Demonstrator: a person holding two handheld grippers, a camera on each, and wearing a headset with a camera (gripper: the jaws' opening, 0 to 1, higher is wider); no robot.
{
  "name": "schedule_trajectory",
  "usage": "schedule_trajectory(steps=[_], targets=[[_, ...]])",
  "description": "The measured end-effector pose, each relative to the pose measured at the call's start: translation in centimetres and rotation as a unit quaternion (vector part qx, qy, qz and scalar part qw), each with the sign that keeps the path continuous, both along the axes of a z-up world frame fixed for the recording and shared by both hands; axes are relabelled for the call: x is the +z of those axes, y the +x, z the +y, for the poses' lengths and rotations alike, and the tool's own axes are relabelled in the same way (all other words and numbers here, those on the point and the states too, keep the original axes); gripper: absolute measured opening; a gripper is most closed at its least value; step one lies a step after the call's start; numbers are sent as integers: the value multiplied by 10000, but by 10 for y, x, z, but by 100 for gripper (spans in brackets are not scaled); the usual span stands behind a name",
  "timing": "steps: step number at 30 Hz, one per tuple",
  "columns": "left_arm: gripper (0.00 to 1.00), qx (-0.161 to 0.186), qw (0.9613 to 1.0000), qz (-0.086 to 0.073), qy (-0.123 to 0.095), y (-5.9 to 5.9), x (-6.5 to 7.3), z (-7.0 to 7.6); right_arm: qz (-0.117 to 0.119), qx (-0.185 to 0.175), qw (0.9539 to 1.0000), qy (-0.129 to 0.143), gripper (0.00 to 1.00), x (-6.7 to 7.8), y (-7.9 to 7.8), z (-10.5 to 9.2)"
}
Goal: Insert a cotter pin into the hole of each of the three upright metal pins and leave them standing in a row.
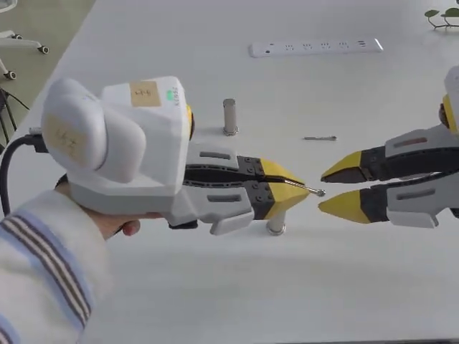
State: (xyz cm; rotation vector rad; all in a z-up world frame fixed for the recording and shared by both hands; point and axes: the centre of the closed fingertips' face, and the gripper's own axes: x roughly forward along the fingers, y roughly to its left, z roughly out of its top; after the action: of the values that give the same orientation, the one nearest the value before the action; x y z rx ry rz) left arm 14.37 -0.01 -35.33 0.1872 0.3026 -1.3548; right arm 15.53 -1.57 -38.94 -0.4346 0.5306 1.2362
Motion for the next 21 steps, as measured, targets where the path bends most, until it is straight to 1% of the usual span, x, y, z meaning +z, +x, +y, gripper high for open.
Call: schedule_trajectory(steps=[4, 7, 12, 14, 19, 21], targets=[[0, -37, 10000, -12, -26, -1, 1, 0, 75, 95, 9999, 93, 13, 3, -6, 5], [0, -76, 10000, -20, -19, -2, 1, -1, 71, 158, 9998, 139, 9, 6, -9, 11], [0, -82, 10000, -37, -32, -2, 2, -3, 114, 264, 9994, 175, 4, 7, -12, 14], [0, -86, 9999, -53, -14, -2, 2, -3, 130, 339, 9992, 163, 0, 7, -15, 15], [0, -123, 9999, -74, 52, -3, 0, -1, 189, 458, 9986, 168, 0, 7, -21, 19], [0, -128, 9997, -154, 146, -3, -3, 1, 223, 503, 9984, 138, 0, 6, -23, 19]])
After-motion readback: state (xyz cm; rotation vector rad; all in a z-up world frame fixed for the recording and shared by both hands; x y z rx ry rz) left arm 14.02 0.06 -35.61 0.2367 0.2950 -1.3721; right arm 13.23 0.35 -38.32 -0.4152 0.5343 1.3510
